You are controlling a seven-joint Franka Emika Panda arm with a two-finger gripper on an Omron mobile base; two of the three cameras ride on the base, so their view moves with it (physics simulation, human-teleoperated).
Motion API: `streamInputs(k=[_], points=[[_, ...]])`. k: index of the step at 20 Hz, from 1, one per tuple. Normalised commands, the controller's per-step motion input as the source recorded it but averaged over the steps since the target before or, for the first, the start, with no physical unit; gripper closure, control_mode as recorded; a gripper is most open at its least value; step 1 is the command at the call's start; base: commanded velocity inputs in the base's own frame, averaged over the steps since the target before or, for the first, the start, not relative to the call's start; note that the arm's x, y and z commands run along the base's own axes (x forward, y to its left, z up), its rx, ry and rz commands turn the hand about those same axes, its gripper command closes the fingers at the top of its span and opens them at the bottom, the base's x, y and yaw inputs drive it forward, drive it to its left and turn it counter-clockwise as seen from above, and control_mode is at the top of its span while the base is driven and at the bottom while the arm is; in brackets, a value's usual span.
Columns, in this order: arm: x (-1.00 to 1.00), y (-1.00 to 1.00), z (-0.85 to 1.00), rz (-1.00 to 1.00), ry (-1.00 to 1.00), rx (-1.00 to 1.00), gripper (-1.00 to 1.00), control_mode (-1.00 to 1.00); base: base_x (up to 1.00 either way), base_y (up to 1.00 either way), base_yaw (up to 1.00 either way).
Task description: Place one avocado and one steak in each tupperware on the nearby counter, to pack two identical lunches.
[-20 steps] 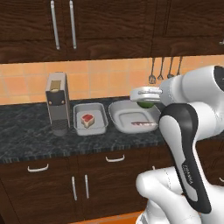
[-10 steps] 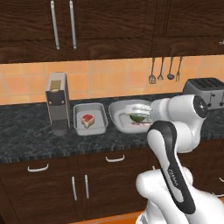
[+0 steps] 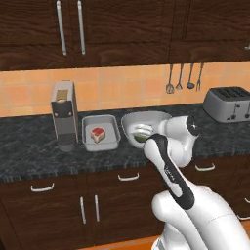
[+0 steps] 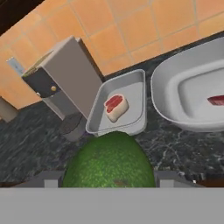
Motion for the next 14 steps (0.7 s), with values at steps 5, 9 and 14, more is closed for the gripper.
streamInputs(k=[5, 9, 14], points=[[0.65, 0.52, -0.38, 0.00, 0.08, -0.04, 1.00, -1.00, 0.00, 0.00, 0.00], [0.61, 0.40, -0.09, 0.00, 0.00, -0.12, 1.00, -1.00, 0.00, 0.00, 0.00], [0.46, 0.04, 0.00, 0.00, 0.00, -0.14, 1.00, -1.00, 0.00, 0.00, 0.00]])
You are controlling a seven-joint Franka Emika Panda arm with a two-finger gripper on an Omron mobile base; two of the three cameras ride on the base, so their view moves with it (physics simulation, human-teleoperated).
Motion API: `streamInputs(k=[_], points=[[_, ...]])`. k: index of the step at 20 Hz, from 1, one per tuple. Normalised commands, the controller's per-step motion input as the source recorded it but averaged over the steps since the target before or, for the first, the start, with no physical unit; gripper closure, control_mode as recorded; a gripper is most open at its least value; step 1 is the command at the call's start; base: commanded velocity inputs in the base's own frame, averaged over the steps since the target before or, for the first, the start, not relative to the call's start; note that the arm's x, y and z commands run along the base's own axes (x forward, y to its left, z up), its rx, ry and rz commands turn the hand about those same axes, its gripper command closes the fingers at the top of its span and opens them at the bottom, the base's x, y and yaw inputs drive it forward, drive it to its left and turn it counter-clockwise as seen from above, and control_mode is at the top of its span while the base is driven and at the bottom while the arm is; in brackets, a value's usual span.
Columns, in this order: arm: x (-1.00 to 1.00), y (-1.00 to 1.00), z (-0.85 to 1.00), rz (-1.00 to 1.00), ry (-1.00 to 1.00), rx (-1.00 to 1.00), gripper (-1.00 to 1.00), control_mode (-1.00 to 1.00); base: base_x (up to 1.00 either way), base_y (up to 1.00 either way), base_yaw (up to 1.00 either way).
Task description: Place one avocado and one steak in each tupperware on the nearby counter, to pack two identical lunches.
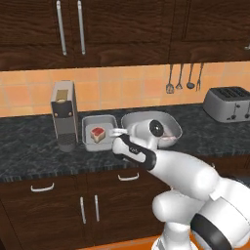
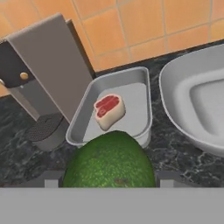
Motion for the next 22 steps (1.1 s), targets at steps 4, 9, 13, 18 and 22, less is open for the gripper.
streamInputs(k=[4, 9, 13, 18, 22], points=[[0.34, 0.00, 0.00, 0.00, 0.00, -0.01, 1.00, -1.00, 0.00, 0.00, 0.00], [0.42, 0.01, 0.00, 0.00, 0.00, -0.04, 1.00, -1.00, 0.00, 0.00, 0.00], [0.65, 0.02, -0.01, 0.00, 0.01, -0.03, 1.00, -1.00, 0.00, 0.00, 0.00], [0.53, 0.15, -0.07, 0.00, 0.01, -0.08, 1.00, -1.00, 0.00, 0.00, 0.00], [0.54, 0.12, -0.14, 0.00, 0.01, -0.09, 1.00, -1.00, 0.00, 0.00, 0.00]])
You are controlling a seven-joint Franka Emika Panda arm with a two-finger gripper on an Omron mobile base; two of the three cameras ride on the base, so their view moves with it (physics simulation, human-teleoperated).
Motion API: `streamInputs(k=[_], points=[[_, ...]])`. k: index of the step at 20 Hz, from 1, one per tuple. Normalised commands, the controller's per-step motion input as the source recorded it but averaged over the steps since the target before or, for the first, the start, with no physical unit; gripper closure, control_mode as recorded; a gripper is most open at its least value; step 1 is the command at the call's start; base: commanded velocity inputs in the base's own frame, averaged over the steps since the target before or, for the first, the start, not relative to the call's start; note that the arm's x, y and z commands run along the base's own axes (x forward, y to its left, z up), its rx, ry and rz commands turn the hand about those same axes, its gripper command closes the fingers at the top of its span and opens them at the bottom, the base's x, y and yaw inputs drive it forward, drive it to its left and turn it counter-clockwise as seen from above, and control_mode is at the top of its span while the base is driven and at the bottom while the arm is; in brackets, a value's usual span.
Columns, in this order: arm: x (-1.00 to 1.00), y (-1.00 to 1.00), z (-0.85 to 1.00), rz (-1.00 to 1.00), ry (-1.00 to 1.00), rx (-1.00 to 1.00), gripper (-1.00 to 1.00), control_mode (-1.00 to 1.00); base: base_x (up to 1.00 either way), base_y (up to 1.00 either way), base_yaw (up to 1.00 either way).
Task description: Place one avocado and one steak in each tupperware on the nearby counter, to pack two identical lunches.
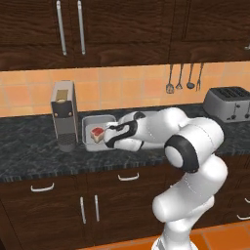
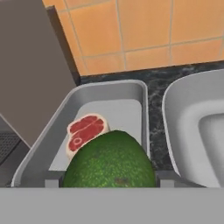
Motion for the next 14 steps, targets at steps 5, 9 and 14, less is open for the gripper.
streamInputs(k=[5, 9, 14], points=[[0.55, 0.14, -0.08, 0.00, 0.01, -0.09, 1.00, -1.00, 0.00, 0.00, 0.00], [0.77, 0.40, -0.01, 0.06, 0.03, -0.10, -1.00, -1.00, 0.00, 0.00, 0.00], [0.52, 0.54, 0.00, 0.16, 0.00, -0.02, -1.00, -1.00, 0.00, 0.00, 0.00]])
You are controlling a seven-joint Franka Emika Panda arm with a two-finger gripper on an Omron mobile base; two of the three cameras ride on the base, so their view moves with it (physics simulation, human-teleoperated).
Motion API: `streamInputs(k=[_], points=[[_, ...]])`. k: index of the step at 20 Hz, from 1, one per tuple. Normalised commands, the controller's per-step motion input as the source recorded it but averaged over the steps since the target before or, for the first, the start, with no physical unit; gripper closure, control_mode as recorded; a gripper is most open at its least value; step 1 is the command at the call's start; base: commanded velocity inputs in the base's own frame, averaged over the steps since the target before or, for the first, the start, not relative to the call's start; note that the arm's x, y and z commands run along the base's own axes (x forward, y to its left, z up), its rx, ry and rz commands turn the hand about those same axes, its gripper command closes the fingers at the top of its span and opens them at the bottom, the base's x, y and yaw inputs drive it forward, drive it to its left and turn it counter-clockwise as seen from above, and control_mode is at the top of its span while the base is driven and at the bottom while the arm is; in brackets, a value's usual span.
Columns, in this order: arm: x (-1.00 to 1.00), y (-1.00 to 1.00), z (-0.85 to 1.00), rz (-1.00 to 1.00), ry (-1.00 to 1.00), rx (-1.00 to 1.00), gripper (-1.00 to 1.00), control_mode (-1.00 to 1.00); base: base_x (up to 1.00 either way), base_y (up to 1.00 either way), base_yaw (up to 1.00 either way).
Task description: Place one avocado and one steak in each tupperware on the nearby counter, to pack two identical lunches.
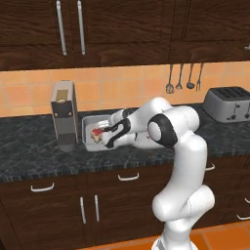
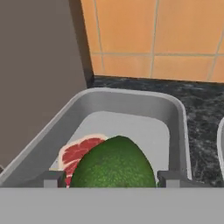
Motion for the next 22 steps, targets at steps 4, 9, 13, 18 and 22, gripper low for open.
streamInputs(k=[4, 9, 13, 18, 22], points=[[0.20, 0.28, 0.00, 0.14, 0.00, -0.04, -1.00, -1.00, 0.00, 0.00, 0.00], [-0.18, -0.03, 0.04, 0.07, 0.00, -0.11, -1.00, -1.00, 0.00, 0.00, 0.00], [-0.79, -0.14, 0.46, 0.10, -0.06, -0.05, -1.00, -1.00, 0.00, 0.00, 0.00], [-0.92, -0.03, 0.91, -0.01, -0.13, 0.01, -1.00, -1.00, 0.00, 0.00, 0.00], [-0.85, 0.00, 0.99, 0.00, -0.11, 0.09, -1.00, -1.00, 0.00, 0.00, 0.00]])
